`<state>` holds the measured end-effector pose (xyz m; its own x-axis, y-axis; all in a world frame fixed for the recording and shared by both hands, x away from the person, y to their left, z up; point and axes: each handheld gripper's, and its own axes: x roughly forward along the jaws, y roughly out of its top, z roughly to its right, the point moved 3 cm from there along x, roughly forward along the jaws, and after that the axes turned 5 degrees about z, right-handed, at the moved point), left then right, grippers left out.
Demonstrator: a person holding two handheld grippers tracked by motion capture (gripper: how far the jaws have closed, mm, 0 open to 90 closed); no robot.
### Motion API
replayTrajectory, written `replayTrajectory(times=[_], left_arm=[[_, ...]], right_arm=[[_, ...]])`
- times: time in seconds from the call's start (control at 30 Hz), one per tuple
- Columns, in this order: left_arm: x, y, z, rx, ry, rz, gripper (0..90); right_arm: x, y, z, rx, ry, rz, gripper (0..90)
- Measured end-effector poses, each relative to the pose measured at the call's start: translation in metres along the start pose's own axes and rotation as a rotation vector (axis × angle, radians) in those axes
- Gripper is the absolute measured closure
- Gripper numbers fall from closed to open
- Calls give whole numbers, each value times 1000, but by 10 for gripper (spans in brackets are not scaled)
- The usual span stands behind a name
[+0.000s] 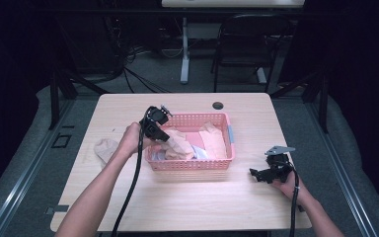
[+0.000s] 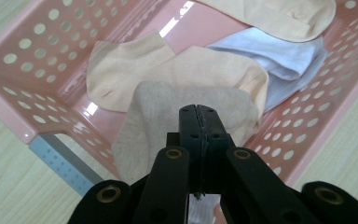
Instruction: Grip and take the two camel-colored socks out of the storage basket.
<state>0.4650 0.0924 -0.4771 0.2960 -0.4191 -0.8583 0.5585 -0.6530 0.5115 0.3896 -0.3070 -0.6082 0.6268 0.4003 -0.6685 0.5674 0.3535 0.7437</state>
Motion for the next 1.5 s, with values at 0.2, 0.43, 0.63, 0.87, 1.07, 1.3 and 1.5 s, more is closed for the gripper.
replayTrajectory(times=[0.2,0.43,0.63,0.87,1.07,1.3,1.5], left_arm=[[-14,10,2,23,-3,-6,900],[-36,23,5,57,9,-7,900],[-51,29,5,64,9,1,900],[-72,32,2,69,22,11,900],[-88,26,-6,45,19,24,900],[-112,17,-17,29,49,29,900],[-129,6,-27,5,78,44,900]], right_arm=[[0,0,0,0,0,0,0],[0,0,0,0,1,0,0],[0,0,0,0,0,-1,0],[0,0,0,0,1,0,0],[0,0,0,-3,0,-2,0],[0,0,0,-2,-1,0,0],[1,1,0,-7,6,-4,0]])
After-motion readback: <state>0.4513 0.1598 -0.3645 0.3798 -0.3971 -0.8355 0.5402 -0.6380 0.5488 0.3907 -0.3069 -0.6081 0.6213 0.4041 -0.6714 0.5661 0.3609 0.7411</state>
